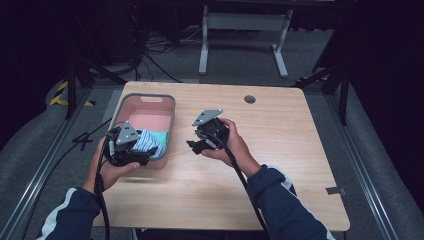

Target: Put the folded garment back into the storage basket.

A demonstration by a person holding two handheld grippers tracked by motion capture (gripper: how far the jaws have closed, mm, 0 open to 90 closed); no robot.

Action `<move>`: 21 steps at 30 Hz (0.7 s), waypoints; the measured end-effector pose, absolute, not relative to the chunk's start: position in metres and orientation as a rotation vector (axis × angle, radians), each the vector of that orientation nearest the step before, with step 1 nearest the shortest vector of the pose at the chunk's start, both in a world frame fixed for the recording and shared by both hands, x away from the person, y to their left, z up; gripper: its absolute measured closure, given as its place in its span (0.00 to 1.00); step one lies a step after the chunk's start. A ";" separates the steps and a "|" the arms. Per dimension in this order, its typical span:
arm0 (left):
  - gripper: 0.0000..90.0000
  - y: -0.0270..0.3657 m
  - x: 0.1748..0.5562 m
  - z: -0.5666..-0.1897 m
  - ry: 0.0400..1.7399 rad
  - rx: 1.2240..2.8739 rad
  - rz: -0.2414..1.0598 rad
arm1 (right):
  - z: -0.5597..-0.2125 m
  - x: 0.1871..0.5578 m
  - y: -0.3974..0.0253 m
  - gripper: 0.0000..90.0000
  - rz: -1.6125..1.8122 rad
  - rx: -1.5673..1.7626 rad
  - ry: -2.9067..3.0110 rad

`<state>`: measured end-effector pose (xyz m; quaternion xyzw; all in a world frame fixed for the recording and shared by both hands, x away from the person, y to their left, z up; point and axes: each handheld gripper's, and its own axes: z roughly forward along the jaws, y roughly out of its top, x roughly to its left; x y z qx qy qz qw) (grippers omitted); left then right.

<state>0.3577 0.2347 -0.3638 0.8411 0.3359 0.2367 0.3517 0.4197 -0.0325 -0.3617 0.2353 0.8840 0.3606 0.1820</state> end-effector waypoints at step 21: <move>0.26 0.182 0.327 -0.387 0.601 2.319 0.560 | -0.391 0.387 -0.112 0.28 0.910 0.652 2.485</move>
